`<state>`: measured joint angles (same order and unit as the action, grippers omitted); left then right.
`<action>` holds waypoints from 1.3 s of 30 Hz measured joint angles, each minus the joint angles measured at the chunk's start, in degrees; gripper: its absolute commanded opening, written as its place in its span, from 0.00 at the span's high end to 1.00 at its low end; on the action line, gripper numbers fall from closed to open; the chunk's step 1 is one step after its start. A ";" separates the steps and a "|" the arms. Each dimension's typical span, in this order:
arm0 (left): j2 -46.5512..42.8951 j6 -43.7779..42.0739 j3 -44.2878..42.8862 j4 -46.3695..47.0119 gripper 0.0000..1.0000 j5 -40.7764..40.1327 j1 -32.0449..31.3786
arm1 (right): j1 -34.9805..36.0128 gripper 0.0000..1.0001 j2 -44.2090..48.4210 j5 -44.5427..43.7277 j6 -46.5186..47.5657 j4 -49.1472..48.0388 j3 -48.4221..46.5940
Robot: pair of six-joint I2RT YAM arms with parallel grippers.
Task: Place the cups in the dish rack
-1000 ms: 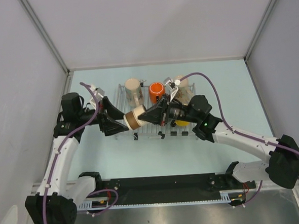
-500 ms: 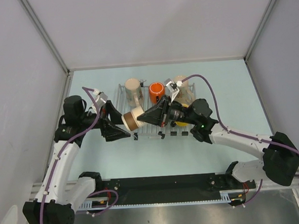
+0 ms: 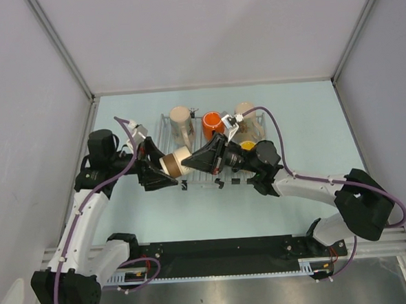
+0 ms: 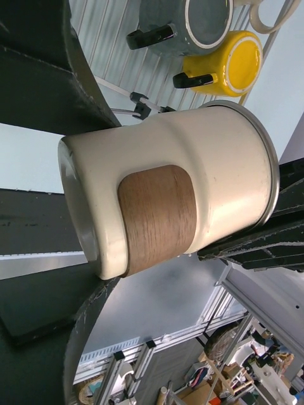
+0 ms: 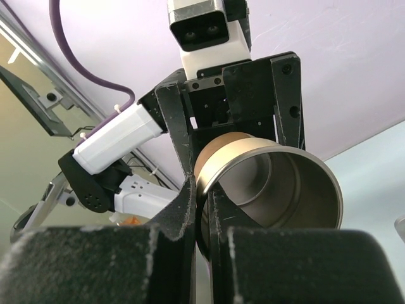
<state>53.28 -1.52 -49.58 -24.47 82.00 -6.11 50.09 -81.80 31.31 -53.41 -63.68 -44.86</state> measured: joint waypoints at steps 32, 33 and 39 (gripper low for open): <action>-4.46 10.58 4.61 7.34 0.61 -16.31 1.20 | 4.98 1.00 -12.76 -20.20 -7.15 -24.11 8.31; -4.44 10.71 5.14 7.21 0.72 -17.20 1.40 | 4.98 1.00 -13.62 -20.41 -7.63 -24.11 8.07; -4.26 11.43 6.75 6.95 1.00 -19.15 1.77 | 5.03 0.83 -15.78 -21.29 -9.70 -24.13 7.91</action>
<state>49.01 9.91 -42.83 -17.52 62.85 -4.34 55.11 -97.58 10.02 -63.11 -87.81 -36.95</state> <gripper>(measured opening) 0.732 0.066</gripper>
